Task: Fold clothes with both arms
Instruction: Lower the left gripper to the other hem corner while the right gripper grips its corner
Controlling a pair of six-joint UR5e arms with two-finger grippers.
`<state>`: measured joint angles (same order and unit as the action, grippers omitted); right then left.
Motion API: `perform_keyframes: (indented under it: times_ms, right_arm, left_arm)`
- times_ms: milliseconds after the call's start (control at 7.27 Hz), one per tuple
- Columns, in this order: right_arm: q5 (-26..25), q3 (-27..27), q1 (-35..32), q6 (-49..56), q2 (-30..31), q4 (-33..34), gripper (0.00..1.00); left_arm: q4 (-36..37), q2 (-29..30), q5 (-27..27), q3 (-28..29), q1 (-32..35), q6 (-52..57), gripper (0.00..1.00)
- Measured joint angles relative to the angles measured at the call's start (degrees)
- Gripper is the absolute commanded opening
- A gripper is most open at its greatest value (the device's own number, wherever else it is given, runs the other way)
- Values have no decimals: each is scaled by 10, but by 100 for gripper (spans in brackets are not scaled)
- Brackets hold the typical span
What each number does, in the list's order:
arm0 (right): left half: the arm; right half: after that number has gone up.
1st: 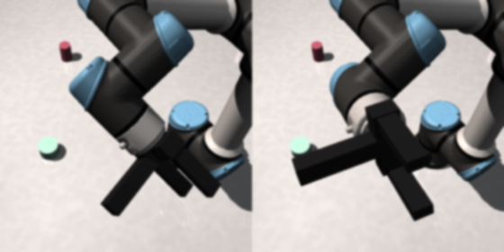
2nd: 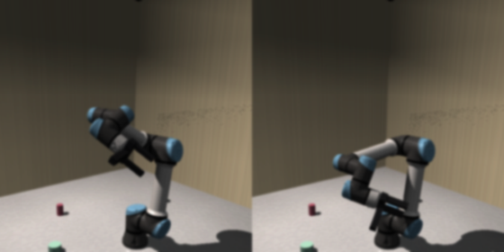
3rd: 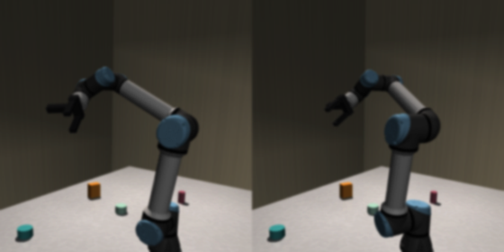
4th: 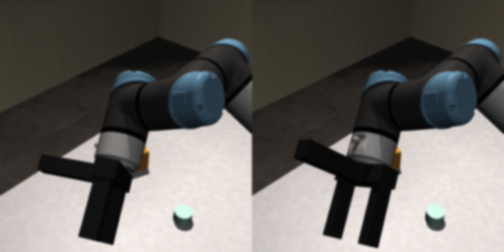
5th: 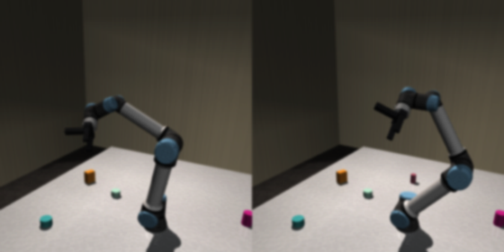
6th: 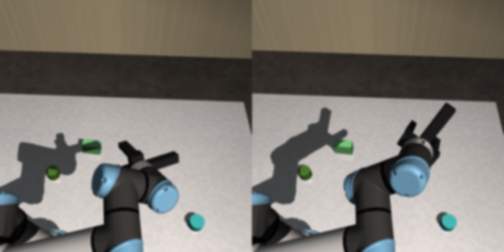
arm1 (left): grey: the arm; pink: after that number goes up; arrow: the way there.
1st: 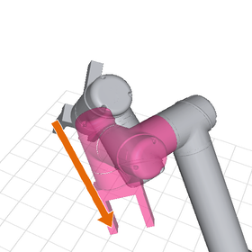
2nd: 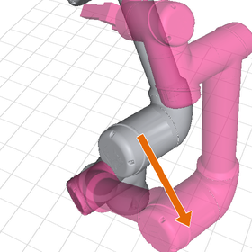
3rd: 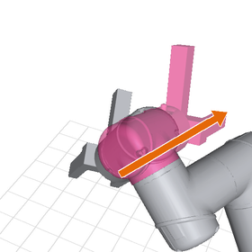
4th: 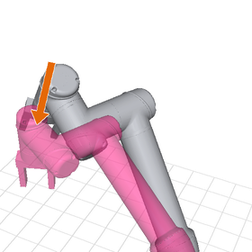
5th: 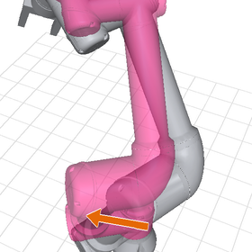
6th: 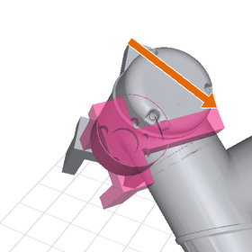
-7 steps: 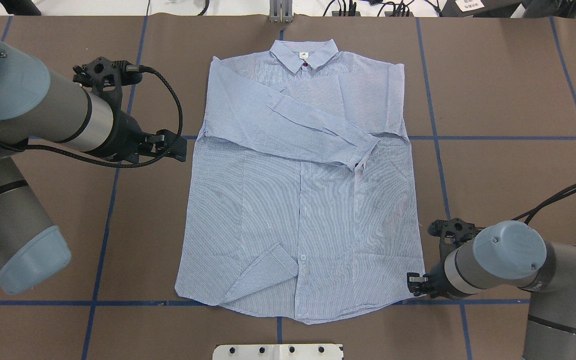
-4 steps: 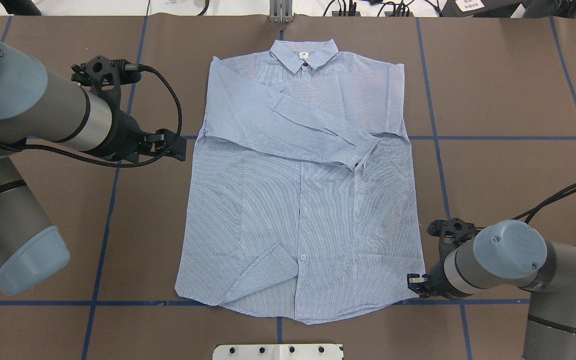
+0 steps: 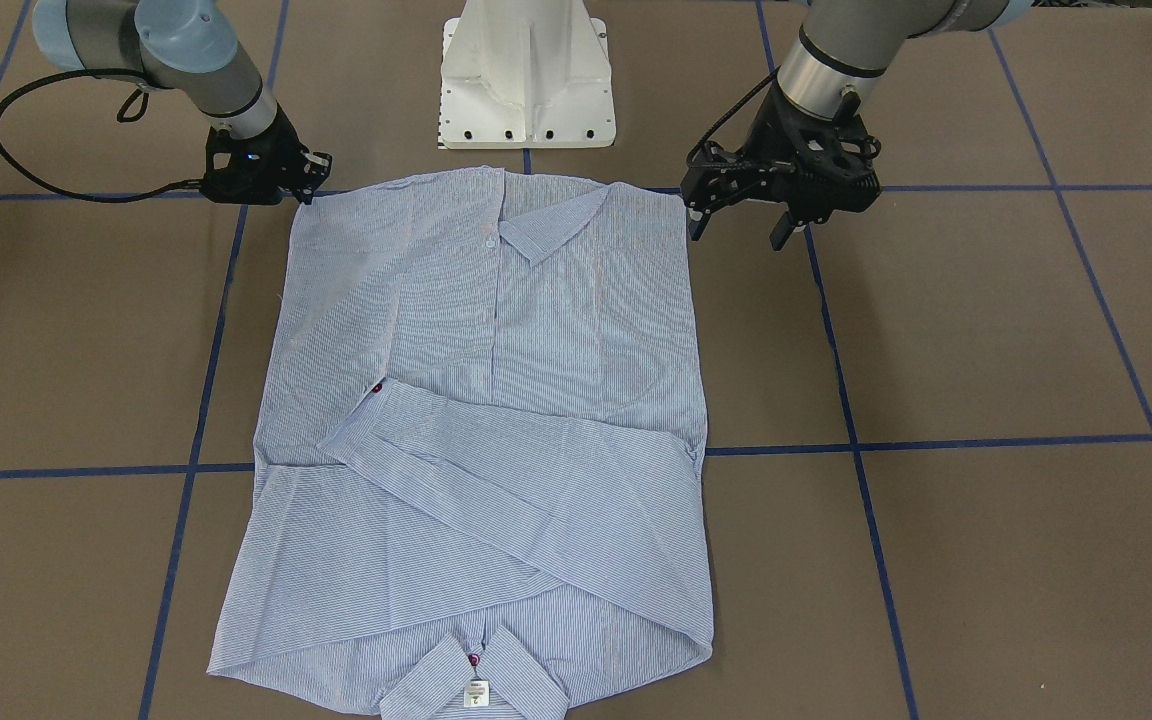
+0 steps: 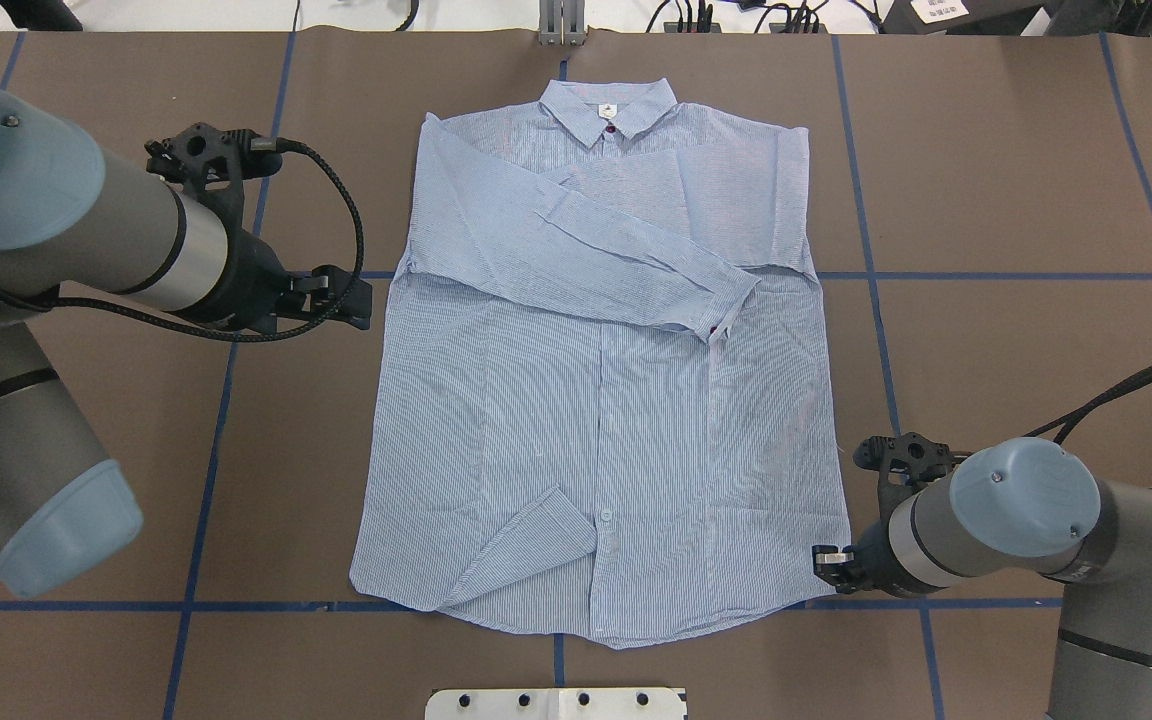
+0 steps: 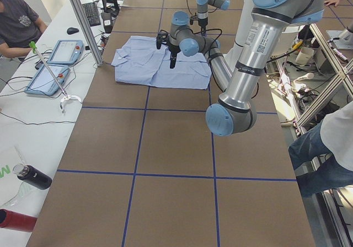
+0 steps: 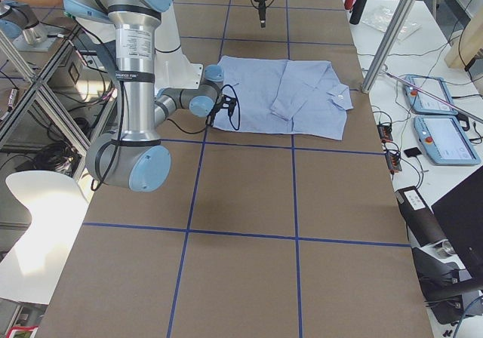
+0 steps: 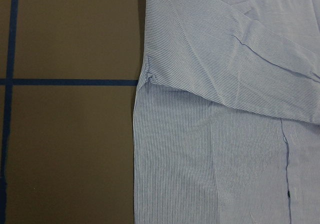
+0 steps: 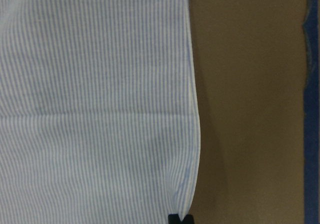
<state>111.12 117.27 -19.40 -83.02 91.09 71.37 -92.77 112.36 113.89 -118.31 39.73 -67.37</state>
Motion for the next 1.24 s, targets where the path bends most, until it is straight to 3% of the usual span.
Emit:
perform_keyframes:
  times_ms: [275,550,825,1238]
  right_arm:
    - [0,26,-4,0,0,-1,0]
    - [0,43,-13,0,1,-3,0]
    - [0,48,-18,1,1,-3,0]
    - [0,50,-19,1,0,-4,0]
  left_arm:
    - [-9,-17,-26,3,-80,-87,97]
    - [-119,-81,-52,7,-154,-176,94]
    - [-211,-130,-95,16,-216,-262,84]
    - [-197,-133,-123,24,-251,-304,74]
